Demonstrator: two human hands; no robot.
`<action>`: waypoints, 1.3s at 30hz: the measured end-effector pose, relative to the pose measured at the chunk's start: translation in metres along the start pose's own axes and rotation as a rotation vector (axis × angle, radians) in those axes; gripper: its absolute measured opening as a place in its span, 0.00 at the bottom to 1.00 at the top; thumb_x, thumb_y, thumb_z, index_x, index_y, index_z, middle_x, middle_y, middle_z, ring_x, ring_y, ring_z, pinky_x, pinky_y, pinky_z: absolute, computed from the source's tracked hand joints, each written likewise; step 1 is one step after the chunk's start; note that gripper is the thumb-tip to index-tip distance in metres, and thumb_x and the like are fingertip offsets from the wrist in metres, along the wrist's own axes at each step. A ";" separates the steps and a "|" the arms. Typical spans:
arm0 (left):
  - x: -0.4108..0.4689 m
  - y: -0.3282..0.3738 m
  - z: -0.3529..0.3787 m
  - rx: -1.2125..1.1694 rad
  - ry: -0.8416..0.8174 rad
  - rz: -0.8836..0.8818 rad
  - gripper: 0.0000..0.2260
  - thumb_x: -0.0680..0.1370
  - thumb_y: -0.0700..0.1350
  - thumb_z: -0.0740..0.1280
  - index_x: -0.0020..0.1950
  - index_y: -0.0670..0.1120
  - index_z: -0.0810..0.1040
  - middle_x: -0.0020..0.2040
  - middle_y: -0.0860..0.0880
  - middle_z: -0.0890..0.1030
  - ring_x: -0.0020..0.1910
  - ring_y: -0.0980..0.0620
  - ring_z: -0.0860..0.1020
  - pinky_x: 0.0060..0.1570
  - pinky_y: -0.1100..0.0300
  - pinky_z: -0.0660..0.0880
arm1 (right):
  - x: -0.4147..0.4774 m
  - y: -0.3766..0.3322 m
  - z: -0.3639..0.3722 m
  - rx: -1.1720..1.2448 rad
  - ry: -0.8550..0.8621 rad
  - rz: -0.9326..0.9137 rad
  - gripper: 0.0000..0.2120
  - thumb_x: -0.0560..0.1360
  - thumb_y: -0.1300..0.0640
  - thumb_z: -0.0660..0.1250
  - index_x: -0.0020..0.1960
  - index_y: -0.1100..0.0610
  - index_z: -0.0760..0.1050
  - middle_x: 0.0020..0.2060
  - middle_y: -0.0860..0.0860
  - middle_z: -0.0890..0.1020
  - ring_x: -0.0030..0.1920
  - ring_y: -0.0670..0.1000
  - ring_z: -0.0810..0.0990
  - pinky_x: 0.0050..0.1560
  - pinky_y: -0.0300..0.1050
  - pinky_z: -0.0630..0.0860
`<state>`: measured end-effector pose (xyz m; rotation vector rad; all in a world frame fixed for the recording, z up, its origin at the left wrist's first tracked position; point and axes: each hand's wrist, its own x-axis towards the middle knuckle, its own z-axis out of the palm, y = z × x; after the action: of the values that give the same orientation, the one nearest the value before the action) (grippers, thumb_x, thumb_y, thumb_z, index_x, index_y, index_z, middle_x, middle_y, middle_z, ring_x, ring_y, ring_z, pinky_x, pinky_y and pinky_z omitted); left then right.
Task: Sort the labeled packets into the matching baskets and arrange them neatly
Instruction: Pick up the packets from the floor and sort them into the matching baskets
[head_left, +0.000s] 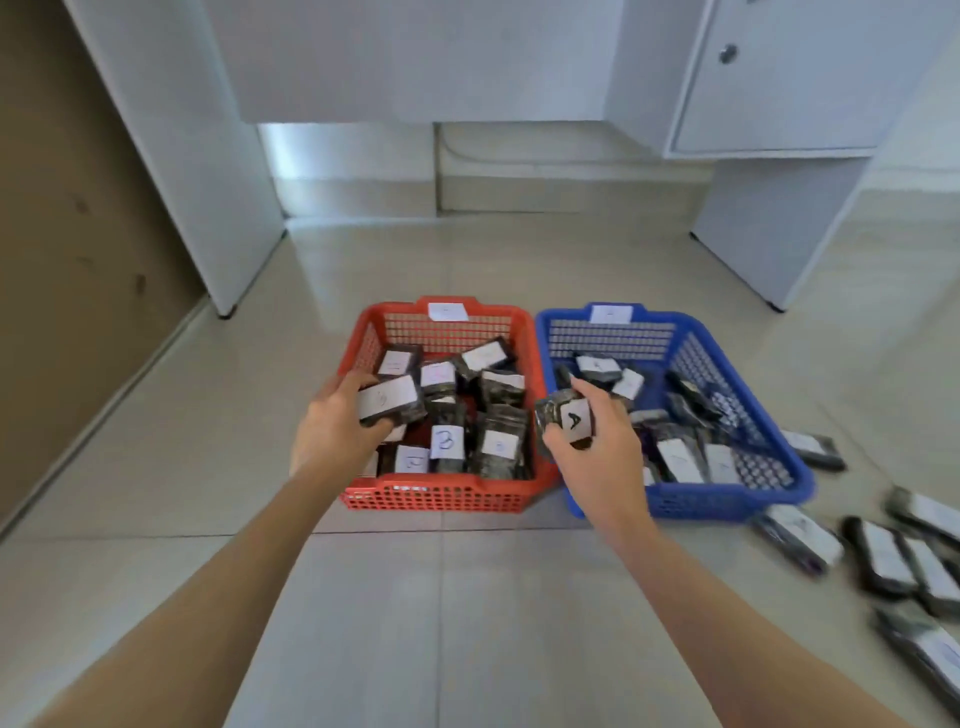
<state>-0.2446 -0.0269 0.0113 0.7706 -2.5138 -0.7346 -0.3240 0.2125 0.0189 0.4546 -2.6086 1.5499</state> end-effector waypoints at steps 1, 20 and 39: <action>0.002 -0.014 -0.002 0.074 -0.033 -0.009 0.20 0.70 0.45 0.73 0.61 0.49 0.75 0.57 0.47 0.77 0.55 0.44 0.75 0.54 0.50 0.73 | 0.001 -0.004 0.013 -0.002 -0.016 -0.017 0.26 0.73 0.56 0.69 0.69 0.49 0.66 0.58 0.46 0.71 0.52 0.41 0.72 0.55 0.39 0.72; 0.007 -0.025 0.007 0.850 -0.201 0.048 0.35 0.65 0.77 0.54 0.56 0.51 0.73 0.51 0.50 0.80 0.53 0.49 0.75 0.55 0.53 0.68 | -0.005 0.001 0.064 -0.002 -0.092 -0.031 0.26 0.73 0.55 0.68 0.69 0.50 0.65 0.62 0.45 0.72 0.60 0.45 0.72 0.61 0.41 0.69; -0.020 0.126 0.141 0.246 -0.340 0.236 0.29 0.82 0.54 0.52 0.77 0.42 0.48 0.78 0.45 0.47 0.76 0.47 0.43 0.75 0.47 0.46 | 0.071 0.075 -0.065 -0.347 -0.085 -0.042 0.21 0.71 0.59 0.70 0.62 0.55 0.69 0.55 0.52 0.77 0.54 0.53 0.76 0.53 0.48 0.74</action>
<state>-0.3514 0.1258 -0.0288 0.4381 -2.9776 -0.5157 -0.4187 0.2870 0.0015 0.5479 -2.8296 1.0534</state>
